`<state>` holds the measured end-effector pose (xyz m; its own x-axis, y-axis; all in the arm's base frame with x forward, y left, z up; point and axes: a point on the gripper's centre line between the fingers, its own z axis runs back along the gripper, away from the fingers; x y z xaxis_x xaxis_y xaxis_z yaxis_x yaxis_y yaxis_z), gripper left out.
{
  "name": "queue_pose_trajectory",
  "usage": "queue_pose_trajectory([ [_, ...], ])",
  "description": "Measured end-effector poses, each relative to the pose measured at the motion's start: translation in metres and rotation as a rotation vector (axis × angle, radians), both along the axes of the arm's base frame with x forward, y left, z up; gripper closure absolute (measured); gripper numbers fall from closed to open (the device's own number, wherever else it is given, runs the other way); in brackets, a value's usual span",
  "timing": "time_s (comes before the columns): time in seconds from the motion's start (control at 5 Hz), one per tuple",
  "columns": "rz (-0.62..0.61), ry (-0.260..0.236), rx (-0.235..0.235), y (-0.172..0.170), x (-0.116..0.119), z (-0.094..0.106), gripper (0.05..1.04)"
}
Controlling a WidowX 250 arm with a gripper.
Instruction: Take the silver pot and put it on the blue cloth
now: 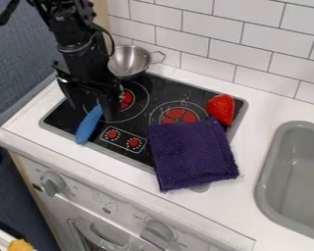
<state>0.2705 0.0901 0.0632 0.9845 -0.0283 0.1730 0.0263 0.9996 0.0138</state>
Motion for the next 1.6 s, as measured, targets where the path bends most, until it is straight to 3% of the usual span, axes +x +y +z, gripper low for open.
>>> queue_pose_trajectory([
  [0.2,0.005,0.022,-0.009,-0.001,-0.001,-0.006,0.082],
  [0.8,-0.060,-0.049,0.018,-0.008,0.094,-0.002,0.082],
  [1.0,-0.083,-0.019,0.048,-0.005,0.111,-0.012,0.082],
  [1.4,-0.085,0.083,0.041,0.004,0.132,-0.048,0.115],
  [1.6,-0.056,0.089,0.021,0.011,0.134,-0.050,0.382],
])
